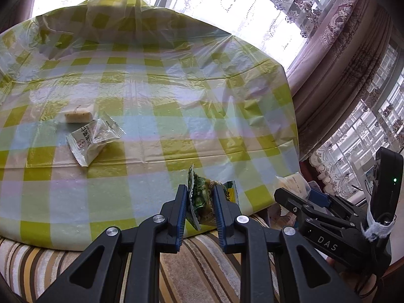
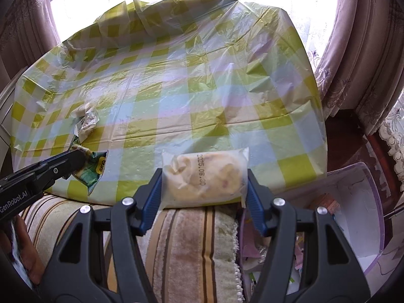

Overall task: Organize snacks
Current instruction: 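Carry both bags into the white box and open both grippers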

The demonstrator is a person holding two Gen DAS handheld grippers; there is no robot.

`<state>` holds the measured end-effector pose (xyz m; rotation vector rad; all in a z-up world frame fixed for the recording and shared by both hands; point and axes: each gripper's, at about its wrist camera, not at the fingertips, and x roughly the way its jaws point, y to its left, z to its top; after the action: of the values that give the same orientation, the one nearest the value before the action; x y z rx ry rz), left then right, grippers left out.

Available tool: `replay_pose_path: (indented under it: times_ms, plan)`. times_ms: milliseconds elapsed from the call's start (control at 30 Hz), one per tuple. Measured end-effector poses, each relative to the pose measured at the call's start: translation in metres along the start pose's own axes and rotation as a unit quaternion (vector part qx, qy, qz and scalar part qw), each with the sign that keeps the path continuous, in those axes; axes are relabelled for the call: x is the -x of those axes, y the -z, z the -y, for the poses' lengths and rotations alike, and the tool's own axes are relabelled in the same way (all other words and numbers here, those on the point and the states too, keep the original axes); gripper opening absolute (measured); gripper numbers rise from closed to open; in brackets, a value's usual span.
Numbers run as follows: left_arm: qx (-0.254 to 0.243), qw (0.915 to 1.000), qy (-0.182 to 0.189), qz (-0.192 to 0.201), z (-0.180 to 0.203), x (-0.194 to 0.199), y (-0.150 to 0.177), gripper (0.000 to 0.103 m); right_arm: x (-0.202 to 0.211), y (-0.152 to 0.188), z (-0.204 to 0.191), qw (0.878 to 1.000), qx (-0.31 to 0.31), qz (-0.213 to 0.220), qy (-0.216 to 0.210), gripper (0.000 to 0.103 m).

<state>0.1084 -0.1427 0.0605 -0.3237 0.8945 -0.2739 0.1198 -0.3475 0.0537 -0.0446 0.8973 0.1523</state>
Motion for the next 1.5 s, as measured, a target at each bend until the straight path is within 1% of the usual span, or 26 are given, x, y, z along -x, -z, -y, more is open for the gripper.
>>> replay_pose_path:
  times_ms: [267, 500, 767, 900, 1200, 1333, 1433, 1467, 1500]
  plan:
    - [-0.028, 0.9987, 0.033, -0.026, 0.036, -0.012, 0.007, 0.022, 0.011, 0.016, 0.040, 0.999, -0.020, -0.007, 0.025, 0.064]
    - [-0.061, 0.9938, 0.069, -0.062, 0.074, -0.031, 0.013, 0.022, 0.019, 0.031, 0.089, 0.997, -0.053, -0.017, 0.060, 0.064]
    - [-0.111, 0.9825, 0.106, -0.105, 0.126, -0.052, 0.028, 0.022, 0.026, 0.060, 0.139, 0.990, -0.099, -0.037, 0.098, 0.064]
    - [-0.129, 0.9763, 0.120, -0.126, 0.146, -0.060, 0.038, 0.022, 0.028, 0.073, 0.160, 0.986, -0.121, -0.045, 0.107, 0.065]
    - [-0.167, 0.9638, 0.135, -0.157, 0.180, -0.070, 0.057, 0.022, 0.031, 0.089, 0.190, 0.978, -0.148, -0.057, 0.137, 0.067]
    - [-0.175, 0.9581, 0.147, -0.172, 0.189, -0.074, 0.063, 0.023, 0.032, 0.091, 0.196, 0.975, -0.154, -0.062, 0.151, 0.072]
    - [-0.170, 0.9579, 0.145, -0.180, 0.188, -0.077, 0.064, 0.026, 0.032, 0.091, 0.199, 0.973, -0.159, -0.064, 0.158, 0.077]
    - [-0.166, 0.9585, 0.145, -0.181, 0.186, -0.077, 0.064, 0.033, 0.032, 0.091, 0.199, 0.972, -0.158, -0.064, 0.159, 0.081]
    - [-0.162, 0.9592, 0.145, -0.181, 0.185, -0.078, 0.063, 0.042, 0.031, 0.091, 0.200, 0.972, -0.157, -0.064, 0.160, 0.082]
